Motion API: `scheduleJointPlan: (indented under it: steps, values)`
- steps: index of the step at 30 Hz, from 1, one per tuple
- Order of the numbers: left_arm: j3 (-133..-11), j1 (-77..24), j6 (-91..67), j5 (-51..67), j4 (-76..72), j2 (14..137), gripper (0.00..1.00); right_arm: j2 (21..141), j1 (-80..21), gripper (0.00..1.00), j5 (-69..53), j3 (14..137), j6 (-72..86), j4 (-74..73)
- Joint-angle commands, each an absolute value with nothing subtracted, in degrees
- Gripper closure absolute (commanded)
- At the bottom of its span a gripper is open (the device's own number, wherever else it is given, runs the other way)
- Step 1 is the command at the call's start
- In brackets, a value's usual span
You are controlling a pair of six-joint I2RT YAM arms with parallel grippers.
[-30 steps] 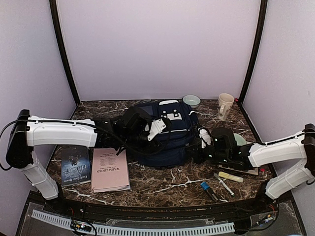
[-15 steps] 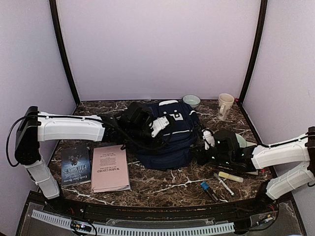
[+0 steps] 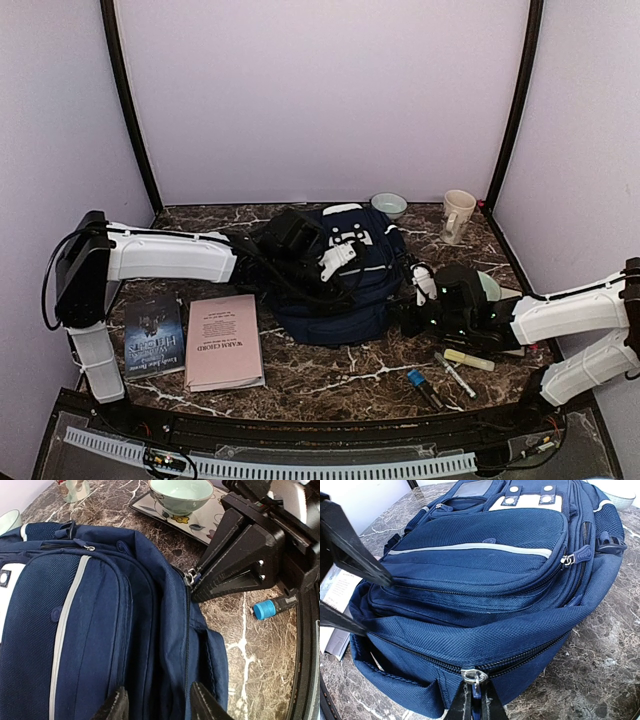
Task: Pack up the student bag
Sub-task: Unzip the largest pocket of the student bag.
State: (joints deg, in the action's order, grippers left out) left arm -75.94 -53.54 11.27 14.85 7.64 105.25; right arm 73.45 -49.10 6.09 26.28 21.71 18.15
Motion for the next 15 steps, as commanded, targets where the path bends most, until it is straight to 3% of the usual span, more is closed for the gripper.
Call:
scheduleJointPlan:
  steps: [1, 5, 9, 15]
  values:
    - [-79.1, -53.4, 10.7, 16.0, 9.0, 107.4, 0.58, 73.1, -48.6, 1.00, 7.5, 26.4, 21.4, 22.5]
    - [-79.4, -53.3, 10.4, 16.5, 8.1, 107.9, 0.73, 73.0, -48.7, 1.00, 6.9, 26.3, 21.2, 22.5]
    - [-79.6, -53.3, 10.1, 16.9, 7.9, 107.9, 0.98, 72.9, -48.6, 1.00, 6.0, 26.3, 20.9, 22.8]
    - [-79.8, -53.3, 8.3, 17.3, 7.0, 107.3, 1.00, 74.4, -48.9, 1.00, -0.3, 27.4, 20.3, 24.0]
